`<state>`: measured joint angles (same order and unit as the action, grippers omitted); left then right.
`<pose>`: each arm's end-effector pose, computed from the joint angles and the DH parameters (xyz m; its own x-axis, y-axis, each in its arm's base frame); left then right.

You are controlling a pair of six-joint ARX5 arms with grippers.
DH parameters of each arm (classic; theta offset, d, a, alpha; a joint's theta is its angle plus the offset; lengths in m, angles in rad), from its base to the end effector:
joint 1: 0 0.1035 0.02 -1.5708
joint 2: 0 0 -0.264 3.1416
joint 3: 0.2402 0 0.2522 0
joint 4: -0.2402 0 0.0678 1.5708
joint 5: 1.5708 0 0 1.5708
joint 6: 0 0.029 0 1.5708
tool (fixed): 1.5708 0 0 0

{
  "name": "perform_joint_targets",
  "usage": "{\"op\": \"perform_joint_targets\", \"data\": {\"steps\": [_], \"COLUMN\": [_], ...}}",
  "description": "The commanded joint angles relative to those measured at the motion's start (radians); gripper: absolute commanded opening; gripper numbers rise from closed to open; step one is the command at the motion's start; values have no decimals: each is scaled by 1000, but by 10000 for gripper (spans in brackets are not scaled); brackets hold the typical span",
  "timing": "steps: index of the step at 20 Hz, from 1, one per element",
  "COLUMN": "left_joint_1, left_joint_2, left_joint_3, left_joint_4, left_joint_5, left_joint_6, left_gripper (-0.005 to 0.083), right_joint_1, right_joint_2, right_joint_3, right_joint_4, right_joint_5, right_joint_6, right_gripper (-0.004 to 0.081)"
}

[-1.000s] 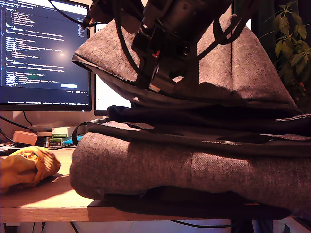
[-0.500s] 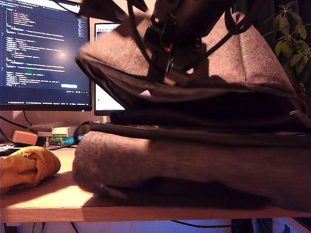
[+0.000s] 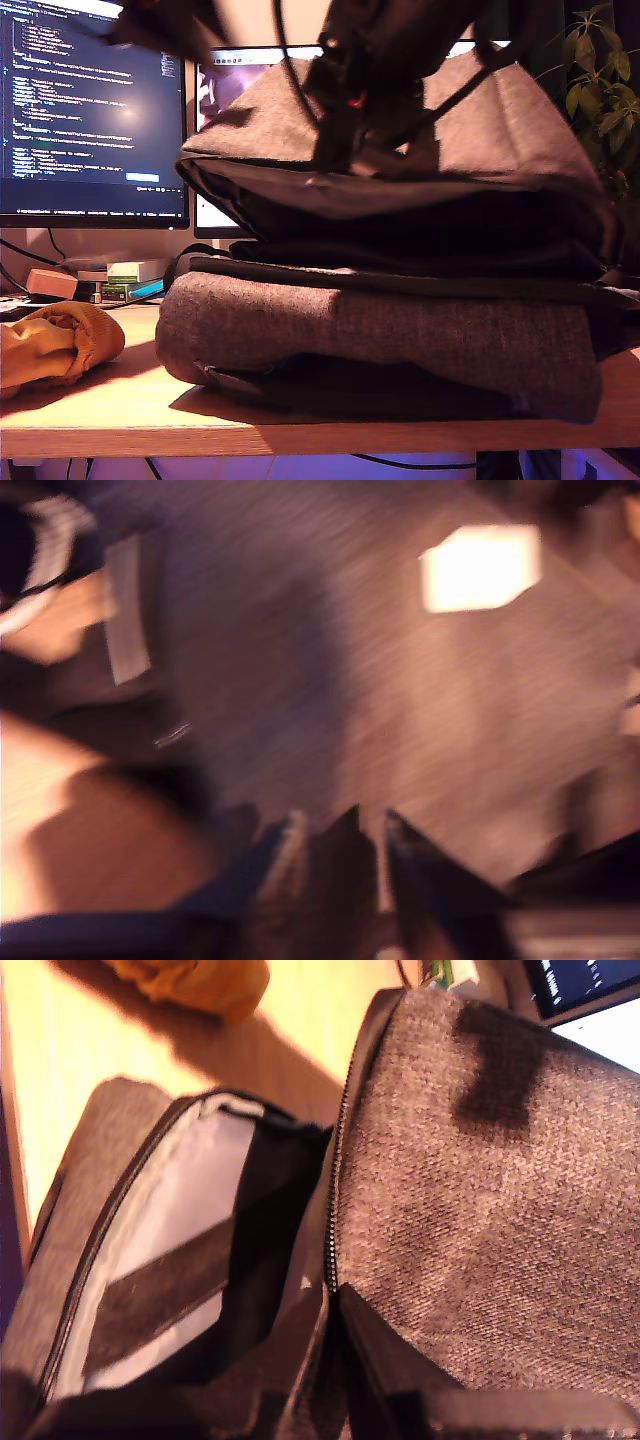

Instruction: Pack the pair of socks inside the grey Google backpack

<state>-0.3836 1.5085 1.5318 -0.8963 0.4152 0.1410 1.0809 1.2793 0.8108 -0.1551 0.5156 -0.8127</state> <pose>0.2809 -0.1260 0.3604 0.3942 -0.5941 -0.7011 0.6769 0.7038 -0.2157 0.1375 0.2274 0.2450 0.7674 0.3912 -0.5080 -0.5978 0.1501 -0.7874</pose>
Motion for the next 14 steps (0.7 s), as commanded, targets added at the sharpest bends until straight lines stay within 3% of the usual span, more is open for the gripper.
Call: {"op": "perform_joint_targets", "data": {"steps": [1, 4, 8, 14], "left_joint_1": [14, 49, 61, 61], "left_joint_2": [-18, -18, -18, -18], "left_joint_3": [2, 2, -45, -294], "left_joint_4": [-31, -52, -46, 51], "left_joint_5": [-48, -93, -108, -144], "left_joint_6": [51, 51, 50, 34], "left_gripper": [80, -22, -23, -23], "right_joint_1": [-8, -8, -8, -8], "right_joint_2": [-58, -97, -105, -105], "right_joint_3": [45, 105, 196, 308], "right_joint_4": [-2, -46, -134, -238], "right_joint_5": [19, 14, 10, 11], "right_joint_6": [0, 0, 1, 1], "right_gripper": [-13, -13, -13, -13]}}
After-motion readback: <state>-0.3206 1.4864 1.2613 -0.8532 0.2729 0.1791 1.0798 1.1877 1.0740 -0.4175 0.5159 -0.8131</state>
